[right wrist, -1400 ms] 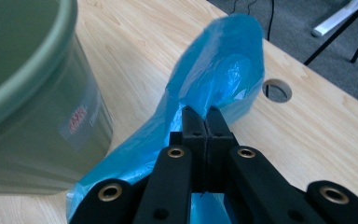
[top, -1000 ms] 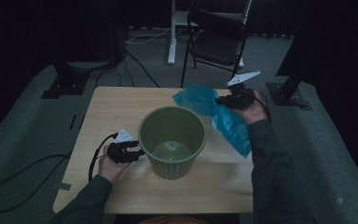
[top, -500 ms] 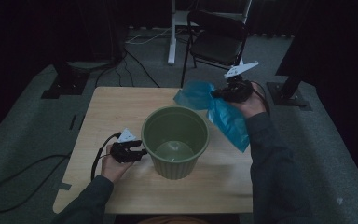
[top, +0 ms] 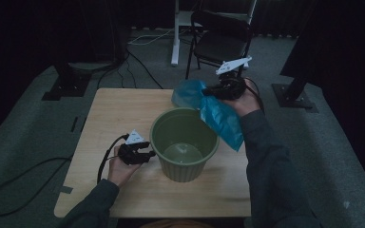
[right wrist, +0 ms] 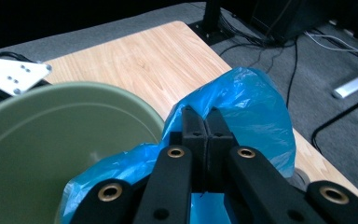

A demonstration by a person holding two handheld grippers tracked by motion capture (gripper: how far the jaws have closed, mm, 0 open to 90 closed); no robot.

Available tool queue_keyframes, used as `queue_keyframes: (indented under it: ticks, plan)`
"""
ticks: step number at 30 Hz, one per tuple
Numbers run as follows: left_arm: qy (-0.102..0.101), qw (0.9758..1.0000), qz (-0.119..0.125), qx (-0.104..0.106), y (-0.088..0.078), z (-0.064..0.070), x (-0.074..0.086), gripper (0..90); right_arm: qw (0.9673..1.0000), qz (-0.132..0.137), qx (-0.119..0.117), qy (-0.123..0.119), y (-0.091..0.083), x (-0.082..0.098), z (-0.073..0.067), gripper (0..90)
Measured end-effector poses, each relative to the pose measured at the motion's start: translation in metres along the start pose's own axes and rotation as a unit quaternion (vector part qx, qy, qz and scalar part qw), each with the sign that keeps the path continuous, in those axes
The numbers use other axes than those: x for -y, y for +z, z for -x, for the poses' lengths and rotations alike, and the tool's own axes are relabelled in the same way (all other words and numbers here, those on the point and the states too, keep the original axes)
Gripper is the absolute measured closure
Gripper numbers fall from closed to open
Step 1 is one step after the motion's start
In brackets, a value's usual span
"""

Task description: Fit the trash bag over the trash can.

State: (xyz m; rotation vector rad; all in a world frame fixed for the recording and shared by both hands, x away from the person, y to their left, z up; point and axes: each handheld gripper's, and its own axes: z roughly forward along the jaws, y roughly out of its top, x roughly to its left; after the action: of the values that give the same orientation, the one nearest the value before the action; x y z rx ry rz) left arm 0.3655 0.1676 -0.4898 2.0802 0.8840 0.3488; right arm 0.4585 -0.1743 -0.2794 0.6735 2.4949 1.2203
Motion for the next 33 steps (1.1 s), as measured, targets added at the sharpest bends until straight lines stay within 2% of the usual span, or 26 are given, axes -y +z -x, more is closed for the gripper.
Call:
queue_keyframes:
  ticks: [14, 15, 19, 22, 24, 28, 33]
  plan:
    - [0.005, 1.0000, 0.004, 0.003, 0.005, 0.004, -0.004, 48.7, 0.9991, 0.001, -0.027, -0.033, 0.029, -0.035, -0.028, 89.9]
    - [0.006, 1.0000, 0.004, 0.003, 0.006, 0.004, -0.004, 48.7, 0.9986, 0.002, -0.035, -0.039, 0.036, -0.043, -0.037, 89.9]
    - [0.006, 1.0000, 0.006, 0.002, 0.005, 0.003, -0.005, 48.4, 0.9979, 0.005, -0.043, -0.048, 0.043, -0.052, -0.045, 89.9]
    - [0.001, 0.9999, 0.017, -0.002, 0.002, 0.003, -0.006, 47.9, 0.9968, 0.007, -0.053, -0.060, 0.052, -0.062, -0.057, 89.9]
    - [-0.002, 0.9998, 0.020, -0.004, 0.000, 0.001, -0.006, 47.7, 0.9963, 0.013, -0.060, -0.060, 0.056, -0.067, -0.062, 89.9]
    - [-0.008, 0.9996, 0.027, -0.009, -0.004, -0.003, -0.005, 47.4, 0.9951, 0.016, -0.071, -0.066, 0.065, -0.072, -0.071, 89.9]
    - [-0.016, 0.9993, 0.032, -0.015, -0.007, -0.007, -0.004, 47.4, 0.9952, 0.002, -0.066, -0.072, 0.070, -0.066, -0.072, 89.9]
